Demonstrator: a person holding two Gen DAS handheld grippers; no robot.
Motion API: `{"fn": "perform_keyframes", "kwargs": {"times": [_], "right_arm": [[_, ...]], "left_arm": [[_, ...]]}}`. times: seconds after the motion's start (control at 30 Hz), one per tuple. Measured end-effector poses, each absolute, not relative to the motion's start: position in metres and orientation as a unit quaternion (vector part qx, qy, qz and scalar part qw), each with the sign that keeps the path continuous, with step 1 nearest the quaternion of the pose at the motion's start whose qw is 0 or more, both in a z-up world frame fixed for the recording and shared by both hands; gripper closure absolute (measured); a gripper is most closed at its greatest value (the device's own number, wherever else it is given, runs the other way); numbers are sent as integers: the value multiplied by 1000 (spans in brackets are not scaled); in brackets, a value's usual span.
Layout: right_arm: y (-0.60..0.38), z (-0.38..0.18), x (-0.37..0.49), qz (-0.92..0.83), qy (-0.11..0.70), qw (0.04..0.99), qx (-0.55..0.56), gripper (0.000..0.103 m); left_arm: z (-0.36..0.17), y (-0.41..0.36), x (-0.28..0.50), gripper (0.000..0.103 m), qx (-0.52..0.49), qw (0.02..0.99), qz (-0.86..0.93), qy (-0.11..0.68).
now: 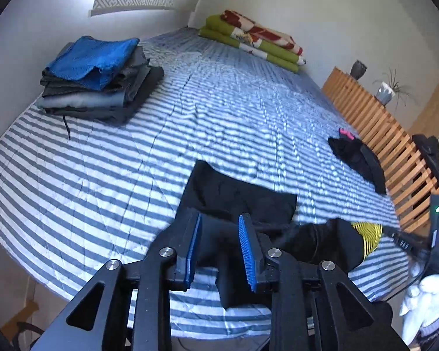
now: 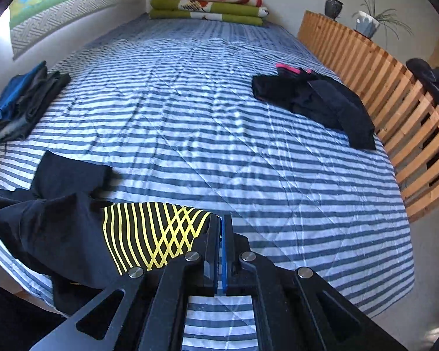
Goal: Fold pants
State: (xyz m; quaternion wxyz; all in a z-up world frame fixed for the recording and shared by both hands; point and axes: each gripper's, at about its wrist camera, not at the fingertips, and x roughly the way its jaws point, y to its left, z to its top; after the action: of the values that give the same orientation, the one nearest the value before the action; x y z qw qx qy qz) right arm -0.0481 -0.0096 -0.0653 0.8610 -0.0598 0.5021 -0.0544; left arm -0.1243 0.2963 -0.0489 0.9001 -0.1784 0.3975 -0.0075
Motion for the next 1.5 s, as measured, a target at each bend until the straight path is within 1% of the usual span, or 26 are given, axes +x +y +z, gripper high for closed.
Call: {"fn": "perform_keyframes", "kwargs": {"times": [0.13,0.27,0.33,0.43,0.5,0.67,0.73,0.83,0.87,0.9,0.97,1.0,1.03,1.07,1.2,1.3,1.4,1.5], "right_arm": [[-34,-81,-50,-98,521,846,-52,102],[-41,-89,-58,-103,532,840,-37,102],[-41,-91,-63,-96,532,841,-41,102],[-42,-96,-68,-84,534,841,-36,102],[-46,-100,-73,-76,536,840,-24,102],[-58,-111,-85,-40,544,838,5,102],[-61,-112,-90,-17,545,838,16,101],[-66,-110,-95,6,542,840,25,101],[-68,-109,-94,13,541,840,32,101],[-71,-109,-93,18,543,839,40,100],[-74,-108,-88,33,547,834,61,91],[-74,-107,-85,40,546,834,68,80],[-74,-104,-81,39,540,838,69,73],[-73,-101,-78,35,533,843,66,72],[-70,-89,-62,36,506,859,64,71],[-61,-92,-42,46,501,861,71,71],[-43,-102,-30,74,498,860,79,71],[-17,-119,-34,105,523,845,43,73]], "left_arm": [[-44,312,-115,74,-197,903,-25,382],[-45,320,-106,73,-197,902,-36,383],[-47,323,-101,70,-195,899,-42,391],[-48,327,-96,61,-185,900,-43,392],[-50,327,-92,54,-181,899,-50,396],[-64,311,-73,50,-145,888,-74,430],[-71,304,-62,43,-141,883,-75,441],[-83,291,-44,36,-170,867,-112,454],[-89,284,-38,30,-172,861,-128,462],[-95,274,-34,30,-166,856,-134,470],[-111,252,-30,33,-130,847,-138,497],[-119,242,-32,43,-112,841,-142,510],[-128,233,-37,50,-97,832,-151,524],[-136,228,-43,56,-86,825,-155,536],[-153,224,-76,56,-71,818,-147,552],[-158,227,-93,54,-65,817,-141,555],[-154,233,-99,54,-85,815,-135,557],[-128,246,-98,53,-107,829,-135,532]]}}
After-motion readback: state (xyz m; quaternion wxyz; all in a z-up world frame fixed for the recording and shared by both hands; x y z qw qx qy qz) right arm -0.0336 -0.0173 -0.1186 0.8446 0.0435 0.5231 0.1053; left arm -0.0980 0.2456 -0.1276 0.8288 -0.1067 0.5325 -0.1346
